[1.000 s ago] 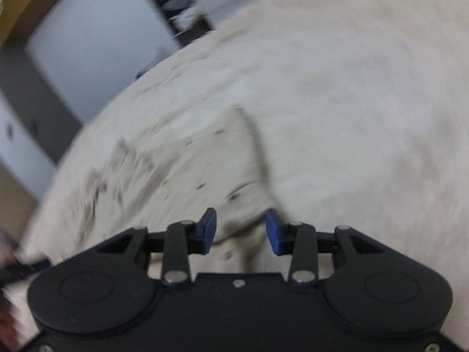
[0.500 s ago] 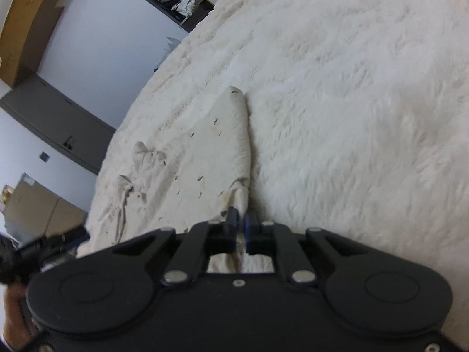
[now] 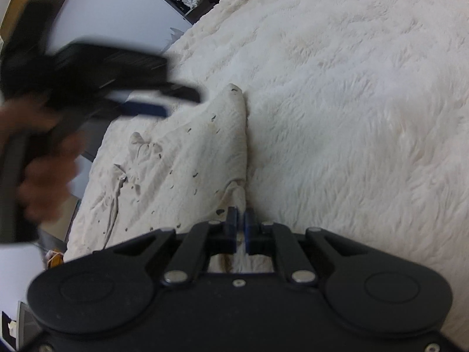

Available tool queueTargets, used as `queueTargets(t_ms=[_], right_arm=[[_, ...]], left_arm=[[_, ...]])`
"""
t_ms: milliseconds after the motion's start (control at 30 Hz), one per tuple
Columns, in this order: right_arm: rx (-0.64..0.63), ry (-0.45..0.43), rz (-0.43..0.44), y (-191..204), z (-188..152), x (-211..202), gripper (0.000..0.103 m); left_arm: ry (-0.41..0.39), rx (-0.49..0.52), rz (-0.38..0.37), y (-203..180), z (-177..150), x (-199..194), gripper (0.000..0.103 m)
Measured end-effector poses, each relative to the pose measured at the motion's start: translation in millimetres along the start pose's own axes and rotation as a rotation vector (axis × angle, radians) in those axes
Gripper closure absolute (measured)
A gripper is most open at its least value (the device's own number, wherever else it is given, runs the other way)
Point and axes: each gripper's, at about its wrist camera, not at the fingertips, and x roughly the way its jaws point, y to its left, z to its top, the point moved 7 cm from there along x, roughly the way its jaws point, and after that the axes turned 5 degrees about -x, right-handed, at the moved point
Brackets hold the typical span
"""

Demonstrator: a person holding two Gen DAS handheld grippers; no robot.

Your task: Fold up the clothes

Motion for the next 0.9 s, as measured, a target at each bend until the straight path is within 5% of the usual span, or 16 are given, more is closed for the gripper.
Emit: queueTargets(t_ms=[67,200,567,667,733,900], right_arm=[[-0.002,0.005,0.007,-1,0,0,0.100],[-0.034,0.009,0.006,2,2,2,0.101],[-0.043,-0.020,0.005,-1,11,-15,0.101],[0.012,-0.080,-0.029,-11,19,-29,0.092],[0.040,-0.118,-0.018,-16,23,-37,0.092],[0.025,-0.145,-0.007,-8,22,-37,0.091]], left_arm=[[0.032,0.003,0.020,-6,6,23,0.060],[0.059,0.057,0.101,-14,7,56,0.102],[-0.063,0.076,0.134,-10,39,48,0.103],[-0.079,0.055,0.115,-1,41,37,0.094],[-0.101,0.017,0.092,13,42,21,0.080],[-0.155,-0.037,0.053,63,33,-41,0.074]])
